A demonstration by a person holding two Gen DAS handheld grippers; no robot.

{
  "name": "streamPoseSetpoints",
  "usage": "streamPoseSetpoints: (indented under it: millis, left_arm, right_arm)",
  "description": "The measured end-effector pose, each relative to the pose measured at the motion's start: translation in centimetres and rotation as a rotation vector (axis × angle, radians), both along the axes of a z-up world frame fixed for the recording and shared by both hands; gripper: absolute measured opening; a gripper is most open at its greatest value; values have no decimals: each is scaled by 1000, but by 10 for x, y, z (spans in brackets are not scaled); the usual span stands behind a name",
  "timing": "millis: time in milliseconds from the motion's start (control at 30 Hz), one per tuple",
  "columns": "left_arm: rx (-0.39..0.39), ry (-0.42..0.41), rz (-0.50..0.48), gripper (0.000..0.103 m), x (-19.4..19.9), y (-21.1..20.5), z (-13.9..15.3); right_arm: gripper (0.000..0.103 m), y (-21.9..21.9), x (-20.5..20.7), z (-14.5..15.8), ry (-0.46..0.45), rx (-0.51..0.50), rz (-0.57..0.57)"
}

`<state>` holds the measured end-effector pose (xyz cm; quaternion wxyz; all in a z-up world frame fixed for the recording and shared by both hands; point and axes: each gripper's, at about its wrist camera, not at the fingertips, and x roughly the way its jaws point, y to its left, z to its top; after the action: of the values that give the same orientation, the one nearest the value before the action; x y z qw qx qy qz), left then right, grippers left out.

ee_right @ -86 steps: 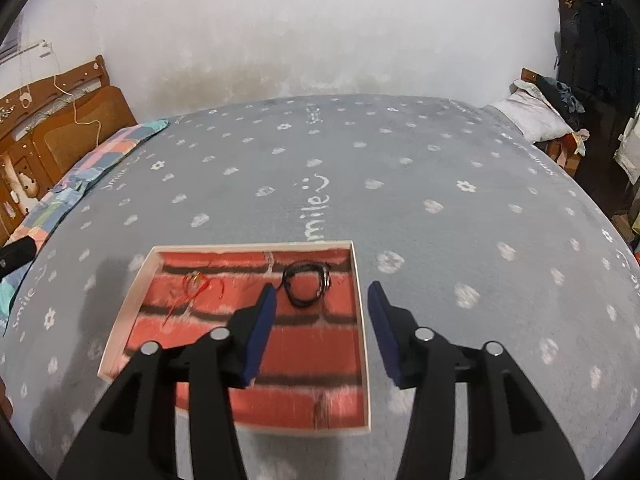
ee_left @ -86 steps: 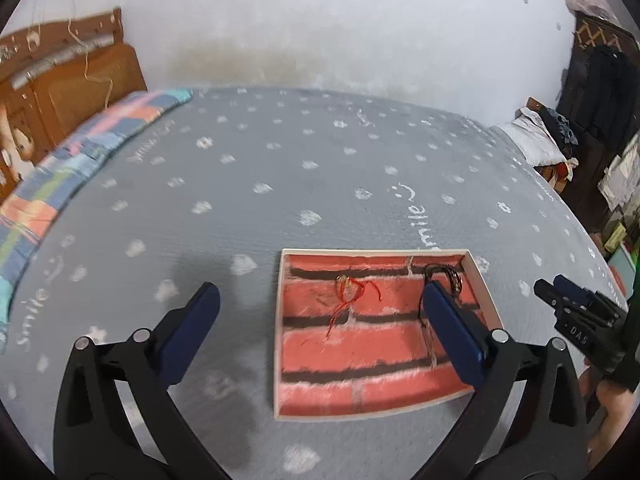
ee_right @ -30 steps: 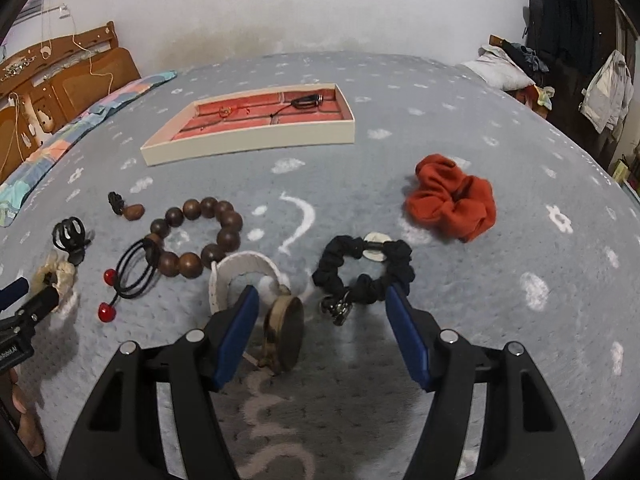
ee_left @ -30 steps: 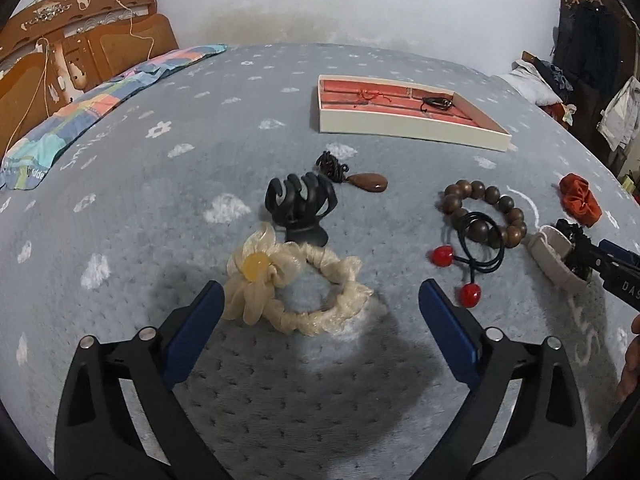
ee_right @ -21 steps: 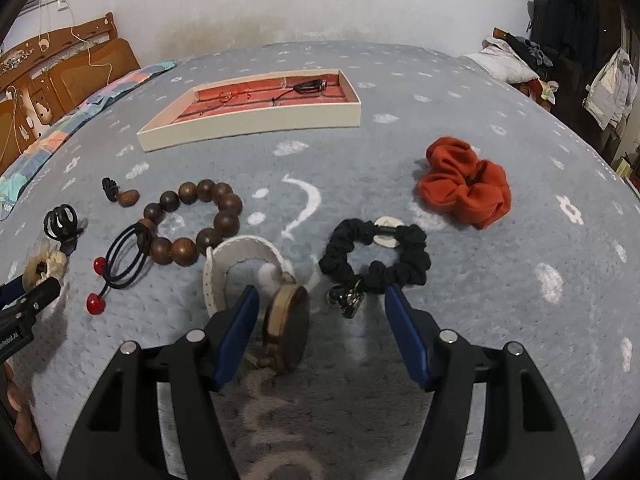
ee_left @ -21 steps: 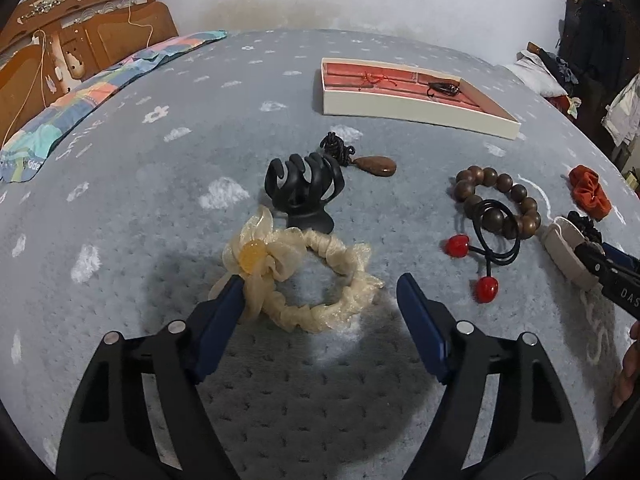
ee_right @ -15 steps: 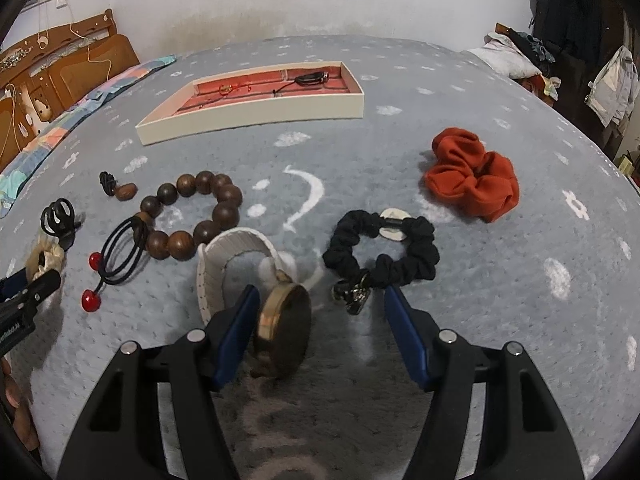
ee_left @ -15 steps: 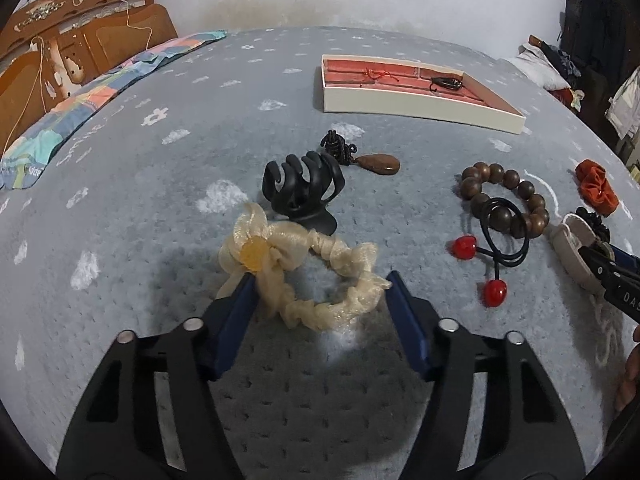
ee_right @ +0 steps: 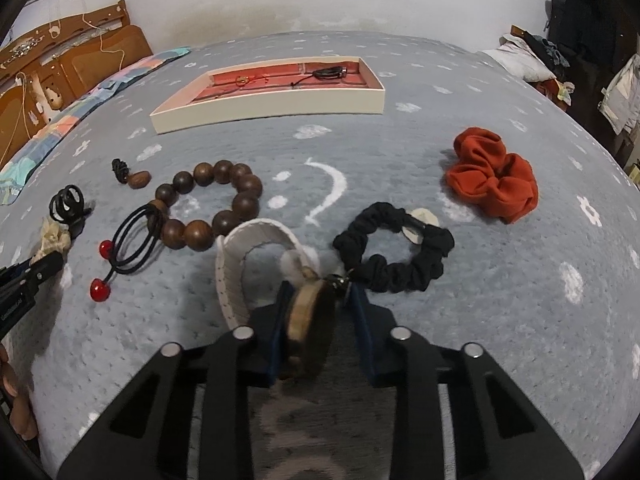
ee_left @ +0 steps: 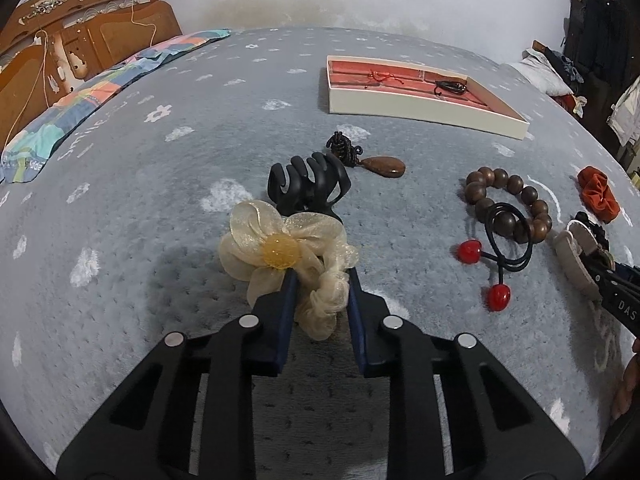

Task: Organize jewelry
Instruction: 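Grasp the cream scrunchie with the left tool while the right tool grasps the white-strap watch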

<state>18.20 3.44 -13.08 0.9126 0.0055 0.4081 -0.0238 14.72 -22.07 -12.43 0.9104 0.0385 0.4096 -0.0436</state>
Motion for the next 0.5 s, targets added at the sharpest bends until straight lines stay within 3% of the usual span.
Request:
streamPoseSetpoints:
  millis: [200,500]
  left_arm:
    - [16,-9,3,13,-2,-1,2]
    - [0,-25,-9,10,-7,-1,10]
  right_arm:
    - [17,1,-1,2,-9,-3,2]
    - [14,-4,-8,9,-47,14,-12]
